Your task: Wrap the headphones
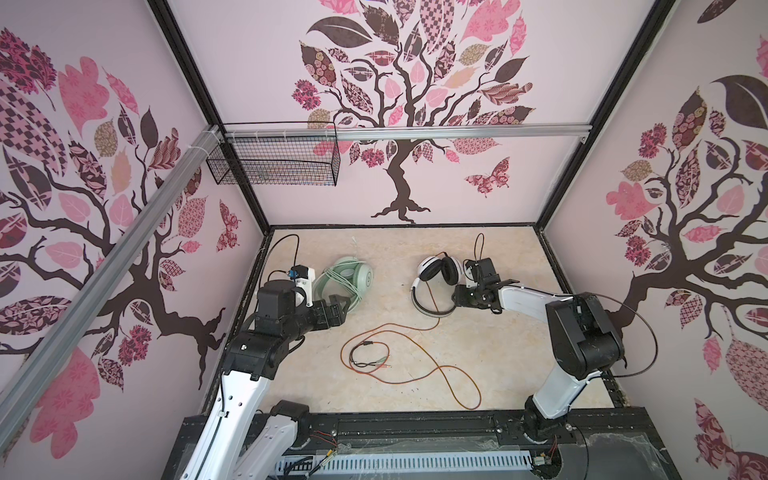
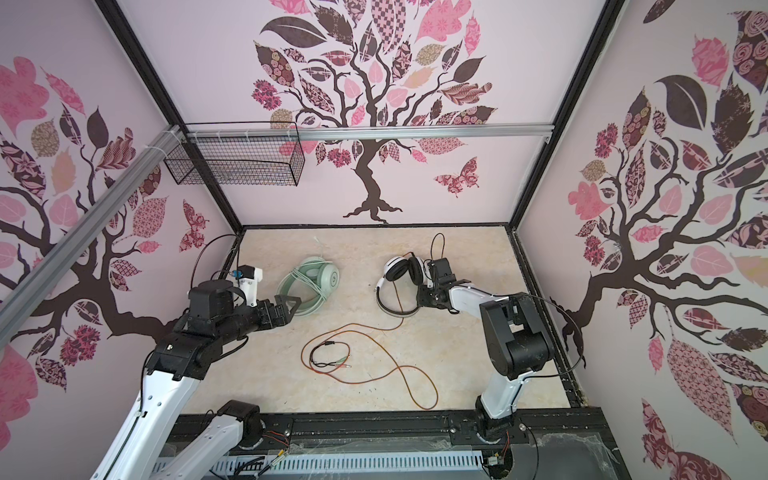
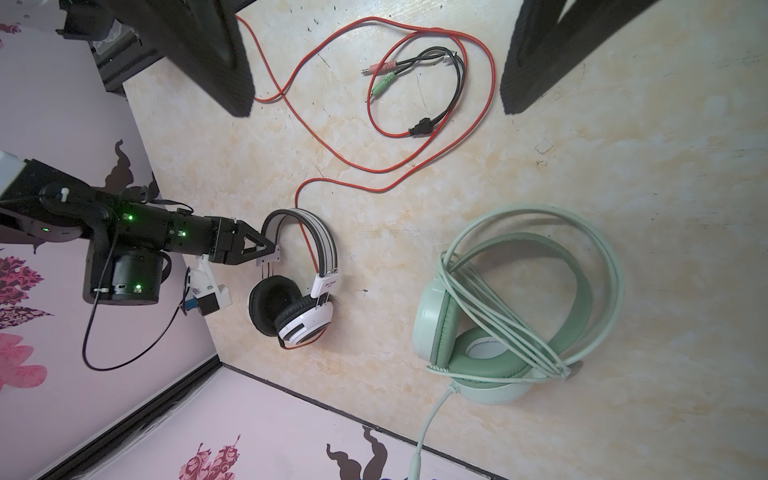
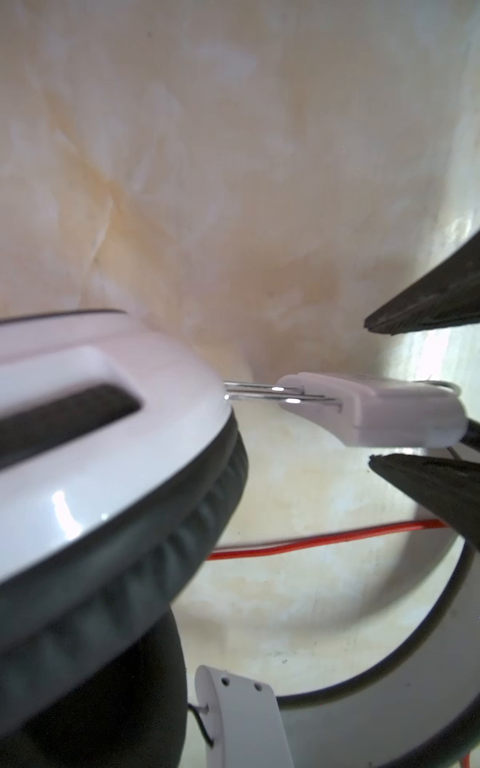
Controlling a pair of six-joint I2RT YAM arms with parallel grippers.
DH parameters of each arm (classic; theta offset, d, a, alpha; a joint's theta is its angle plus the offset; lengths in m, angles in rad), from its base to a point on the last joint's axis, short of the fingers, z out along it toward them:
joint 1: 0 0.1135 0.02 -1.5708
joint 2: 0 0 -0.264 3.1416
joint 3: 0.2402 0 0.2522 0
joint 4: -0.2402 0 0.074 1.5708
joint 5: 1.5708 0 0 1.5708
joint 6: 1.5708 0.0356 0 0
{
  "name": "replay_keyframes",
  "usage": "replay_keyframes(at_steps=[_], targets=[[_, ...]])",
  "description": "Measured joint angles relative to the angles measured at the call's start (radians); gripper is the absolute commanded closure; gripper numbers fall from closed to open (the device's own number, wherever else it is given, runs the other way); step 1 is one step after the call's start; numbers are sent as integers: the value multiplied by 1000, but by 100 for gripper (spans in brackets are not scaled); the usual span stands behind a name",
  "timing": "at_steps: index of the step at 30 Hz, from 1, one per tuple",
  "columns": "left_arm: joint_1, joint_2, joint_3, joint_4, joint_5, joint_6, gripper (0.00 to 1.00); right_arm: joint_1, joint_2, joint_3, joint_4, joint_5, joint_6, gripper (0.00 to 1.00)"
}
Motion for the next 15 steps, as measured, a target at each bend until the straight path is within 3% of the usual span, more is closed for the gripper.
replay_keyframes(at_steps=[15], targets=[[0,0,0,0,-1,0,4,8,6,77,-3,23,51,69]])
